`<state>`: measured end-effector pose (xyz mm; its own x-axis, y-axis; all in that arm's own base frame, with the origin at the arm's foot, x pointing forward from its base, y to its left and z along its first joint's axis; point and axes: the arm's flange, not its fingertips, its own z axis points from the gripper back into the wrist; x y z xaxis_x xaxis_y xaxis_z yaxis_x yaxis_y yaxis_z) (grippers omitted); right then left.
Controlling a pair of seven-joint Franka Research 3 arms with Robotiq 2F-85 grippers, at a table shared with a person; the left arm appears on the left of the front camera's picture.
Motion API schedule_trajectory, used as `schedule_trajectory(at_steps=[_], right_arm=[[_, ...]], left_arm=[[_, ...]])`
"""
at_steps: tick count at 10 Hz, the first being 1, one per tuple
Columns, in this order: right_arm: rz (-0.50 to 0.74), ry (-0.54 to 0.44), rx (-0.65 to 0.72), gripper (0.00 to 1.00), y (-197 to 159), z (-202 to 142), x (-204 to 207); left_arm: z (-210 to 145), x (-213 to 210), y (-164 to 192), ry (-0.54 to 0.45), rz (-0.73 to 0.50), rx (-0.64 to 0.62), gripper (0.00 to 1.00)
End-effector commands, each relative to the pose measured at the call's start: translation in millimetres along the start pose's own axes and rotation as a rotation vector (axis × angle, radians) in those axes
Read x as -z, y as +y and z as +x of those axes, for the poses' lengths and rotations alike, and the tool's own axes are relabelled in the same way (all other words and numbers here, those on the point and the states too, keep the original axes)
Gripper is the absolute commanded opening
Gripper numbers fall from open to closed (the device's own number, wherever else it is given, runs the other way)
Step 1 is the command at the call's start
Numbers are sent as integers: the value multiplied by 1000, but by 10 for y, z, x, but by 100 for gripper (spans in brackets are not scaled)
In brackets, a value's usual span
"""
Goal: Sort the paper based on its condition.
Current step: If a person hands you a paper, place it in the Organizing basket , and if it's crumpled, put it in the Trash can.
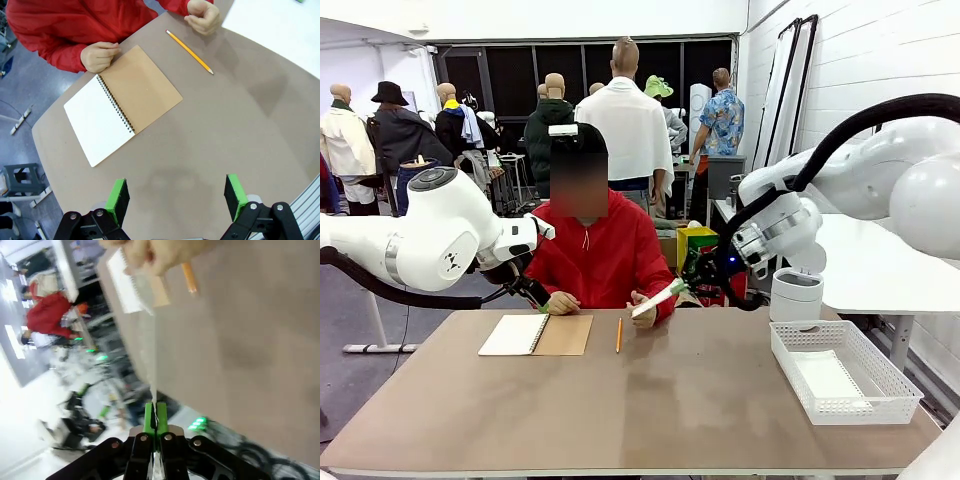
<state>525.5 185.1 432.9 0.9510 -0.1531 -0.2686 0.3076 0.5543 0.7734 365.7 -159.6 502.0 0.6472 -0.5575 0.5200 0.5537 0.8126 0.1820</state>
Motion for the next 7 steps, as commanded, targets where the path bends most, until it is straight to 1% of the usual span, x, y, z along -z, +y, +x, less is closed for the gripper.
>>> schedule_trajectory(at_steps=[1,2,4,5,6,7], right_arm=[[-189,-77,-77,0,-48,-224,-285],[-256,-114,-89,0,-59,-268,-458],[-403,-135,-75,0,-125,-387,-714],[-431,-183,-50,0,-146,-394,-783],[-341,-120,-114,0,-101,-316,-687],[-341,-120,-114,0,-101,-316,-687]], left_arm=[[-7,10,8,-4,-2,6,100],[-7,10,8,-4,-2,6,100],[-7,10,8,-4,-2,6,100],[-7,10,8,-4,-2,6,100],[-7,10,8,-4,-2,6,100],[-7,10,8,-4,-2,6,100]])
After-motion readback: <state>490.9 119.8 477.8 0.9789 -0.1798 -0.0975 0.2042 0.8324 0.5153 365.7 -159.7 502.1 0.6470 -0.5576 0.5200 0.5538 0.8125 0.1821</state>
